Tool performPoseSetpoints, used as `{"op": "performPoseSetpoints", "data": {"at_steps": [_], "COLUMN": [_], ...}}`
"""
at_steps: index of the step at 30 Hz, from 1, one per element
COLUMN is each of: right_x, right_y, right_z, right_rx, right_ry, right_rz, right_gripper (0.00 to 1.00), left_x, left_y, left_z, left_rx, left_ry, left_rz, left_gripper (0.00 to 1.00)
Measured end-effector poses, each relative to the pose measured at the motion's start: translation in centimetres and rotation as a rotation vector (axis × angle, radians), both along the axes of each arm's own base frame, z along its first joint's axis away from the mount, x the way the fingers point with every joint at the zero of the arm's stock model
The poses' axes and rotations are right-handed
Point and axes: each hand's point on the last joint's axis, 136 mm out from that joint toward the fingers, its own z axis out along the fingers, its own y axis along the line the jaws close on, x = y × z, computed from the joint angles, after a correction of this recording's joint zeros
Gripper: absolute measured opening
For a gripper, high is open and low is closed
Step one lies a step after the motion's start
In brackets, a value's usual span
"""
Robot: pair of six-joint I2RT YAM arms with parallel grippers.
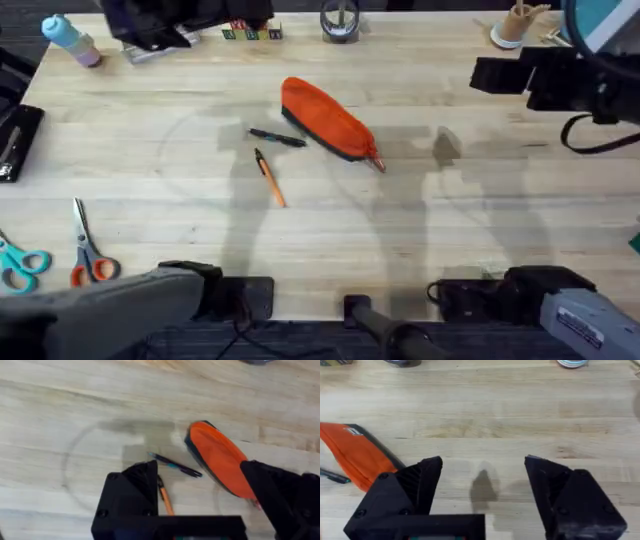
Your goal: Unzip the bag, pick up the pens from the table one at a time and place them inside, then zip the bag closed.
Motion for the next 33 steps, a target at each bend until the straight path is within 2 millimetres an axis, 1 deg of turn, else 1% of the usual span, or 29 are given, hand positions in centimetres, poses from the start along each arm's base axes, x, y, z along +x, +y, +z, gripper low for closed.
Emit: {"op": "performPoseSetpoints", "data": {"at_steps": [5, 10, 15, 18, 20, 24, 28, 31, 33], "right_x": [0.0, 0.0, 0.0, 0.0, 0.0, 0.0, 0.0, 0.0, 0.0], "right_y": [0.0, 0.0, 0.0, 0.0, 0.0, 0.0, 0.0, 0.0, 0.0], "right_z": [0.0, 0.0, 0.0, 0.0, 0.0, 0.0, 0.0, 0.0, 0.0], "right_rx": [0.0, 0.0, 0.0, 0.0, 0.0, 0.0, 0.0, 0.0, 0.0], "right_ry": [0.0, 0.0, 0.0, 0.0, 0.0, 0.0, 0.0, 0.001, 0.001], "right_rz": [0.0, 0.0, 0.0, 0.0, 0.0, 0.0, 0.0, 0.0, 0.0], "right_gripper": [0.998, 0.997, 0.997, 0.997, 0.997, 0.997, 0.997, 0.997, 0.998], "left_x": [1.0, 2.2, 4.0, 5.3, 5.8, 6.2, 6.2, 6.2, 6.4], "left_y": [-1.5, -2.4, -2.8, -3.0, -3.1, -3.2, -3.4, -3.8, -4.1], "left_z": [-0.6, -1.6, -3.0, -3.2, -3.2, -3.0, -3.1, -3.6, -4.3], "left_rx": [-0.032, -0.059, -0.088, -0.116, -0.137, -0.164, -0.197, -0.233, -0.248], "left_ry": [0.082, 0.158, 0.176, 0.15, 0.138, 0.123, 0.131, 0.153, 0.178], "left_rz": [0.033, 0.089, 0.146, 0.179, 0.205, 0.238, 0.279, 0.302, 0.31], "left_gripper": [0.996, 0.995, 0.994, 0.993, 0.993, 0.995, 0.995, 0.995, 0.995]}}
